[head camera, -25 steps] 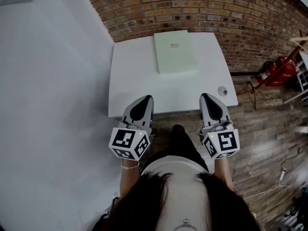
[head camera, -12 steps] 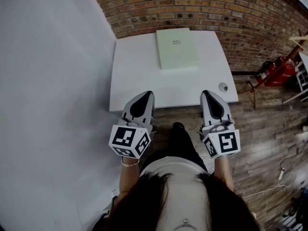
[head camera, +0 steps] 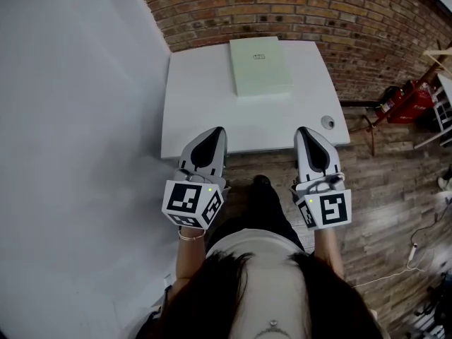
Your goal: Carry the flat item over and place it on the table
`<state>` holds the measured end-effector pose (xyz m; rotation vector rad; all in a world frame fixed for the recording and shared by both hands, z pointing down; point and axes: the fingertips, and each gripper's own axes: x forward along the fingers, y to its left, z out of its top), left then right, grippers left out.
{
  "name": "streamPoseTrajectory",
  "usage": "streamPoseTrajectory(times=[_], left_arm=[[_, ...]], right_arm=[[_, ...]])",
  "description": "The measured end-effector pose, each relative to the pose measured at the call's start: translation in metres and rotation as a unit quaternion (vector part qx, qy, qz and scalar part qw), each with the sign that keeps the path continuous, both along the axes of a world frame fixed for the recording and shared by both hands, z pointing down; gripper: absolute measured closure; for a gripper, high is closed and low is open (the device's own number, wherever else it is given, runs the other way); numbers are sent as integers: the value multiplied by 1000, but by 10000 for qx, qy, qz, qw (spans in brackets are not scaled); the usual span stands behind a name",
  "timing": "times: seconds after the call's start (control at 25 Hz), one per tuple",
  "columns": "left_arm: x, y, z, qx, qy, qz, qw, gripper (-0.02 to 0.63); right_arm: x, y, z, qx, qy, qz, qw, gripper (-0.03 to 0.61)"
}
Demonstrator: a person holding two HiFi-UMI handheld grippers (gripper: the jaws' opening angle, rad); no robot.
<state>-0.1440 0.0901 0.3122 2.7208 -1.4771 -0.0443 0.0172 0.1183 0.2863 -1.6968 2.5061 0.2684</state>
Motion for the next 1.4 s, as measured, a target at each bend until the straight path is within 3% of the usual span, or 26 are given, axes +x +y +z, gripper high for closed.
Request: streamPoseTrajectory(times=[0.76, 1.4], left_arm=[[-1, 10, -19, 757, 51, -138, 9970, 604], [10, 8, -16, 864, -50, -77, 9962, 603]], right_arm=[[4, 12, -5, 164, 20, 294, 9994, 537], [13, 13, -3, 143, 10, 399, 9991, 537]])
